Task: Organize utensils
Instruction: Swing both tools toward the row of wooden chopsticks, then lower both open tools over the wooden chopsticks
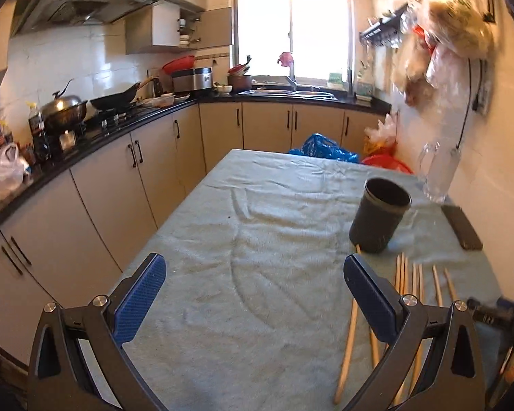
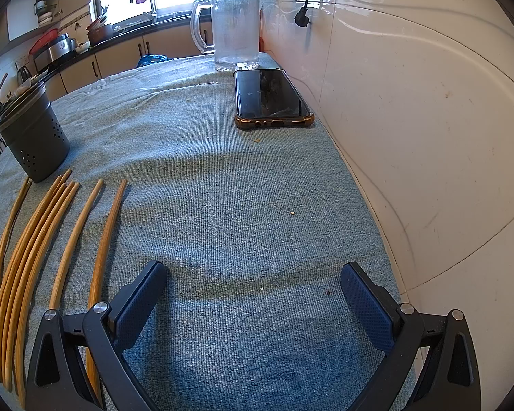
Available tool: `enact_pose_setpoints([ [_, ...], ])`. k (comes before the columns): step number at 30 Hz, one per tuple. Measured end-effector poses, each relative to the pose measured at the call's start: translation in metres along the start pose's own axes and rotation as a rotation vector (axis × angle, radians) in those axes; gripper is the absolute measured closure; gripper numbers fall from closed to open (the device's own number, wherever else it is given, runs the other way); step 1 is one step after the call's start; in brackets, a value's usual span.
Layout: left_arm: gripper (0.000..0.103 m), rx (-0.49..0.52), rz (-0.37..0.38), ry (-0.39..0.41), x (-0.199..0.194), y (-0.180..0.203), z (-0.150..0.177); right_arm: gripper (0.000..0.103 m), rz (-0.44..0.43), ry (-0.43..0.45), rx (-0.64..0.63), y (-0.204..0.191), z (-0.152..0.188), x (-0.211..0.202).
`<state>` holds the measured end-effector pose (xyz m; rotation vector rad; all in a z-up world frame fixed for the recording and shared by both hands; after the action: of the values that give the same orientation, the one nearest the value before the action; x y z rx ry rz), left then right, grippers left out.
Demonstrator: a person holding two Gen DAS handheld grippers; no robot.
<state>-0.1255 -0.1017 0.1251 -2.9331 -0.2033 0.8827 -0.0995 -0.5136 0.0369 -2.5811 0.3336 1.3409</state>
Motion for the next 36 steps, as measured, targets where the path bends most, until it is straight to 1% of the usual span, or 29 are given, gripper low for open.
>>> enact_pose_setpoints([
  [2,0.0,0.012,-0.005,0.003,-0.004,0.0,0.004,0.0,0.0,0.0,0.0,0.0,0.0,0.0],
  [6,0.0,0.009,0.015,0.008,-0.016,-0.004,0.013,0.0,0.0,-0.001,0.013,0.0,0.0,0.0],
  [9,0.0,-0.009,0.048,0.02,-0.027,-0.01,0.018,0.0,-0.01,-0.059,0.046,0.0,-0.001,0.0],
  [11,0.0,-0.014,0.068,0.027,-0.035,-0.013,0.023,0.0,-0.015,-0.101,0.037,-0.004,0.001,0.0],
  [14,0.0,-0.01,0.085,0.038,-0.044,-0.018,0.027,0.001,-0.01,-0.104,0.049,-0.007,0.011,-0.009],
  [16,0.0,-0.004,0.085,0.045,-0.05,-0.021,0.029,0.004,-0.018,-0.057,0.084,-0.007,0.024,-0.028],
  [18,0.0,0.001,0.084,0.06,-0.056,-0.023,0.031,0.004,-0.032,-0.002,0.123,-0.006,0.035,-0.049],
  [24,0.0,0.035,0.059,0.107,-0.069,-0.017,0.038,0.004,-0.069,0.252,0.188,-0.018,0.053,-0.128],
  [25,0.0,0.045,0.053,0.111,-0.071,-0.016,0.038,0.003,-0.064,0.312,0.191,-0.022,0.057,-0.141],
  [27,0.0,0.051,0.051,0.116,-0.072,-0.015,0.04,0.003,-0.038,0.393,0.194,-0.028,0.059,-0.156],
  [28,0.0,0.05,0.054,0.113,-0.072,-0.015,0.04,0.003,-0.03,0.413,0.191,-0.029,0.06,-0.163],
  [32,0.0,0.067,0.08,0.072,-0.07,-0.009,0.043,0.003,-0.035,0.436,0.182,-0.038,0.062,-0.176],
  [36,0.0,0.092,0.088,0.051,-0.065,-0.001,0.048,0.003,-0.034,0.455,0.167,-0.046,0.063,-0.179],
])
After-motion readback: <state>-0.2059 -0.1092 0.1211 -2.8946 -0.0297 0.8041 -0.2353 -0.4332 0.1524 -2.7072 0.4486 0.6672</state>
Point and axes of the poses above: each gripper's, at about its wrist camera, not at the fingertips, and x roughly the way its jaws point, y to its right, z to its underside, the point moved 3 cm from there along x, roughly the way its jaws point, and after that the axes turned 8 degrees about -z, right-handed, at the moved point
